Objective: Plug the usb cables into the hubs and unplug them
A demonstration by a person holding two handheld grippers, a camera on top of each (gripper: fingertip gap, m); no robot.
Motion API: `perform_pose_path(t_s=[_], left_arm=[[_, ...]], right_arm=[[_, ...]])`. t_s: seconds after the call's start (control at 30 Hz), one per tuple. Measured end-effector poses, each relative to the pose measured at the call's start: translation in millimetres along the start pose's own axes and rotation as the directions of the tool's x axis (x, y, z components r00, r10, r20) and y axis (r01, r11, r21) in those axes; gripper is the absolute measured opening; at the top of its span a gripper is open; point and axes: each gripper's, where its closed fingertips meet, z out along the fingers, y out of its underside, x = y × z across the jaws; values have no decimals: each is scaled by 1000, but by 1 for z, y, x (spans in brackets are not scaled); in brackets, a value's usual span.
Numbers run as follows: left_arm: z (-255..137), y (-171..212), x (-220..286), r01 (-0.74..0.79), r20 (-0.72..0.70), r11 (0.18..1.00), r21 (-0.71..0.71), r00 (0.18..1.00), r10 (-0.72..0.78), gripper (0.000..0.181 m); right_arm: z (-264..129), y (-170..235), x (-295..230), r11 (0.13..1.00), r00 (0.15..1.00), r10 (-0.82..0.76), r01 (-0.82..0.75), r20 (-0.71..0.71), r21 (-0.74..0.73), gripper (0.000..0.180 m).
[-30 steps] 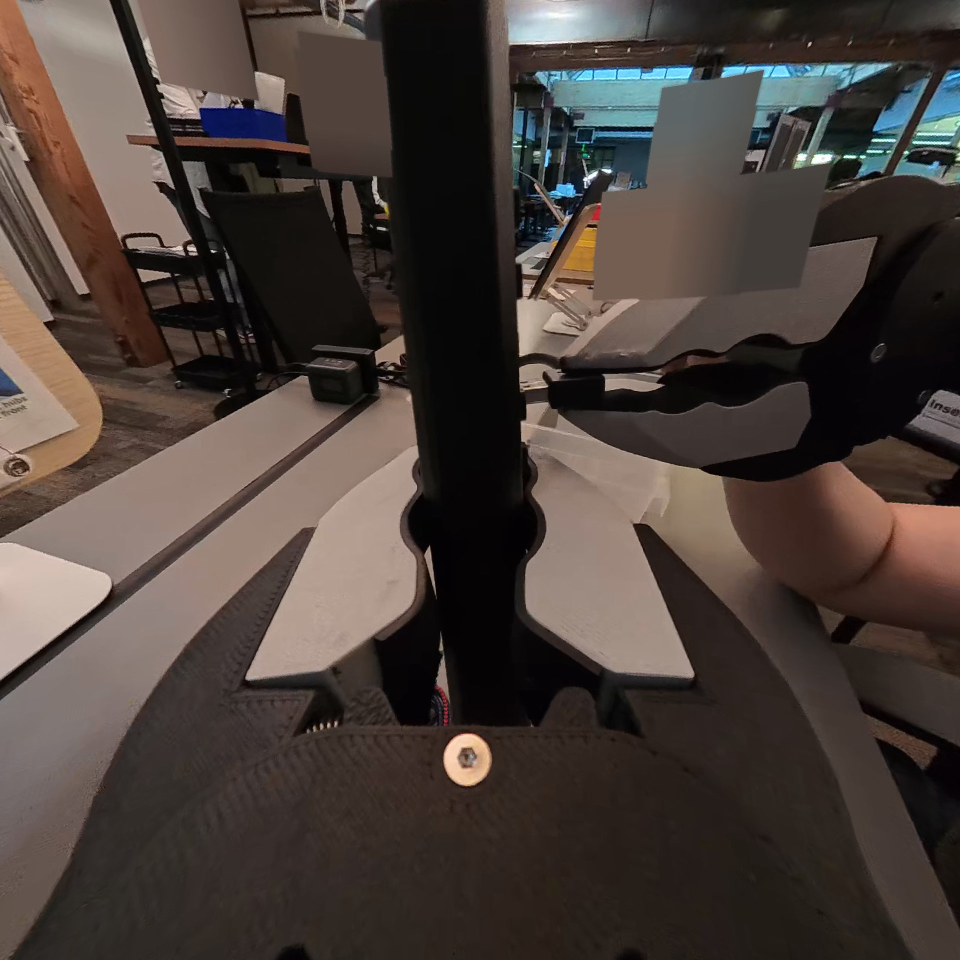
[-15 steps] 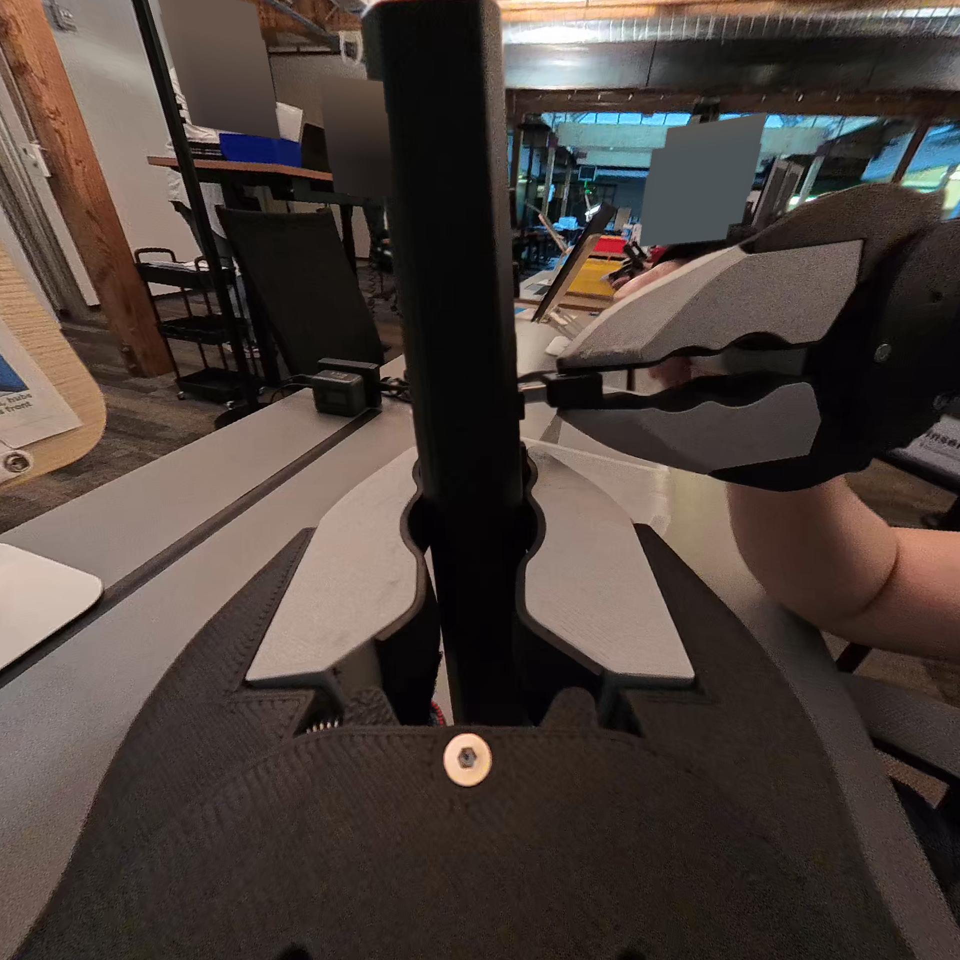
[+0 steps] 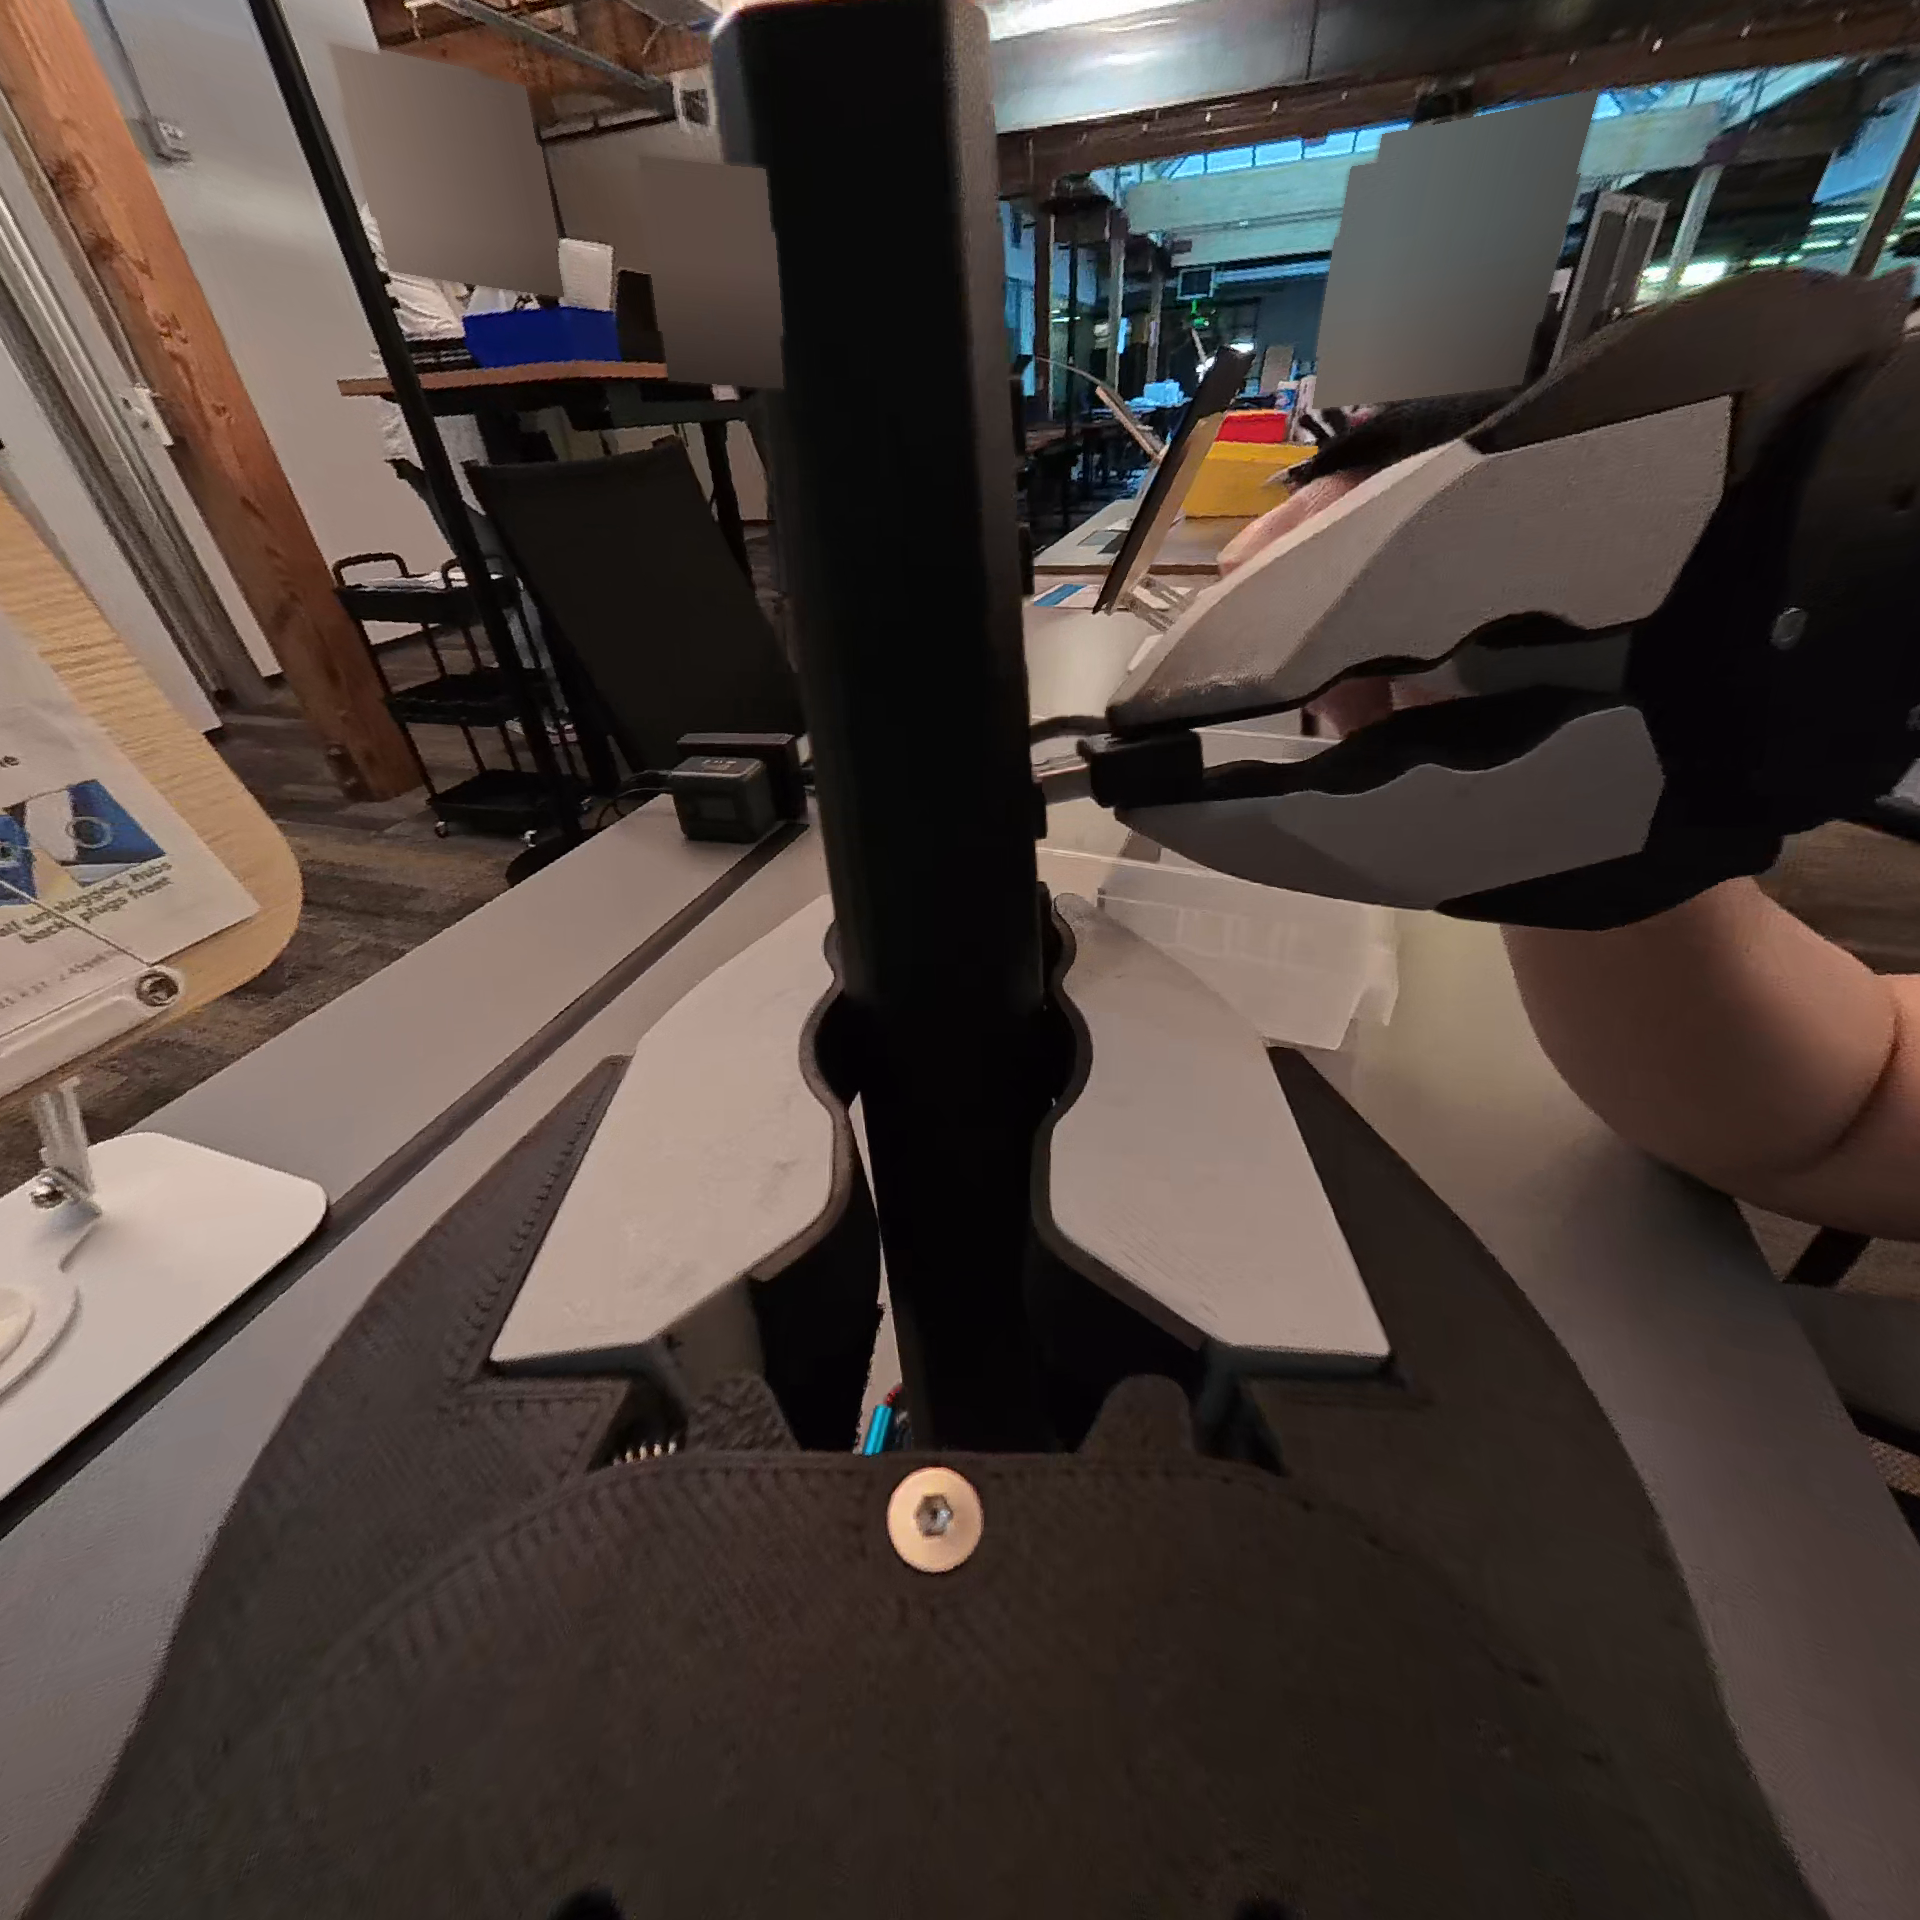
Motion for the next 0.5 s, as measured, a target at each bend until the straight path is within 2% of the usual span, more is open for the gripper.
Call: perform_pose_path(t_s=[0.1,0.2,0.3,0.37,0.4,0.5], left_arm=[[2,0,1,18,-4,1000,8,1000,-17,29],[1,-9,5,89,-42,992,88,995,-86,29],[-10,-24,-3,55,14,977,206,998,-59,29],[-21,-33,-8,-46,77,964,260,997,27,29],[-25,-37,-10,-86,106,959,270,993,60,29],[-32,-44,-13,-126,143,954,272,986,89,29]], right_arm=[[-1,1,1,999,999,35,-35,16,24,9],[-6,-2,8,993,996,91,-91,1,70,9],[-13,-8,27,913,927,373,-372,27,167,8],[-16,-6,36,782,811,572,-584,122,217,8],[-17,-4,40,680,720,669,-693,185,239,8],[-22,-7,46,293,368,806,-929,464,228,8]])
